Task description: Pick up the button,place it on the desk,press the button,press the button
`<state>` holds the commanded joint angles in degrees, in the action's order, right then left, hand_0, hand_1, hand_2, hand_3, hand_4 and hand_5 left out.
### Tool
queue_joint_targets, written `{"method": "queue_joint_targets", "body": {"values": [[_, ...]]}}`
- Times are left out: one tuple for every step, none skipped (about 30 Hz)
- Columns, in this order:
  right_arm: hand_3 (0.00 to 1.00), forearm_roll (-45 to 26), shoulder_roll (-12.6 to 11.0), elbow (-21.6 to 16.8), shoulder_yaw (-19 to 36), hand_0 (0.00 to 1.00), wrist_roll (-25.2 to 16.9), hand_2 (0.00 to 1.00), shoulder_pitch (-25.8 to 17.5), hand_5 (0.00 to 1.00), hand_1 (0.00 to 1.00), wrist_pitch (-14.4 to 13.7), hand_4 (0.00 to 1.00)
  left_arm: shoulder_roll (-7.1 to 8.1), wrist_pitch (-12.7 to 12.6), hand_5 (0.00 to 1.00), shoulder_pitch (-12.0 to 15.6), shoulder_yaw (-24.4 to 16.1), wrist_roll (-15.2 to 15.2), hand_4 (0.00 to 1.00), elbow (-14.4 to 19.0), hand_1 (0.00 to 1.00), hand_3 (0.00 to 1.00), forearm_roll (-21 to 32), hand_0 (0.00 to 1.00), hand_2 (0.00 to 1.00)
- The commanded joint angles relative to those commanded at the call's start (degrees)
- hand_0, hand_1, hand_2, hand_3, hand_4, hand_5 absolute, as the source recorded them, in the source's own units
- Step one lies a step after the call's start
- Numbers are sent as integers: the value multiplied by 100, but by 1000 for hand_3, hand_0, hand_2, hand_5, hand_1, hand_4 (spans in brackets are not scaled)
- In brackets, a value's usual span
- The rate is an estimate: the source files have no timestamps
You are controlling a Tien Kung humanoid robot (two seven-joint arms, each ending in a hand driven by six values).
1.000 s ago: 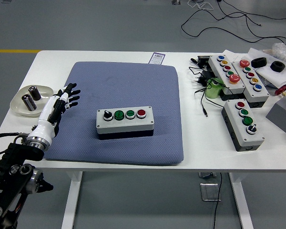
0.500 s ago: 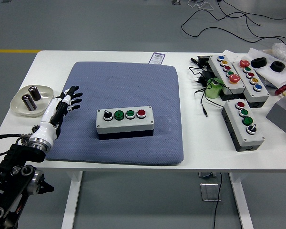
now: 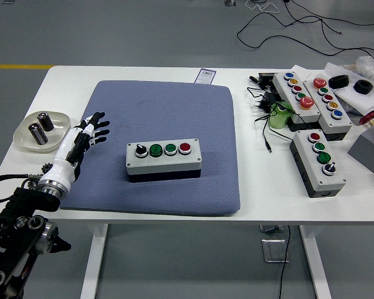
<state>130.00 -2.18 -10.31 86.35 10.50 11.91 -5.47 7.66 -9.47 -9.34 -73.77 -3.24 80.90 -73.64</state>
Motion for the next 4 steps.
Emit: {"method": "queue_joint_targets", "body": {"values": [[624, 0, 0, 0, 0, 673, 1, 674, -6, 173, 658, 2, 310, -1, 9, 998, 0, 10, -3, 741, -1, 790, 886, -1, 756, 834], [624, 0, -1, 0, -2, 673, 1, 674, -11, 173, 658, 4, 310, -3, 18, 998, 1, 19, -5, 741, -2, 790, 886, -2, 756, 834], [624, 0, -1, 0, -14, 673, 1, 674, -16, 173, 658, 6, 310, -3, 29, 998, 6, 27, -8, 741, -3, 790, 886, -3, 756, 834], [624, 0, -1, 0, -28, 673, 2, 674, -21, 173, 658, 7, 310, -4, 38, 998, 12, 34, -11, 741, -4, 790, 886, -5, 756, 834]]}}
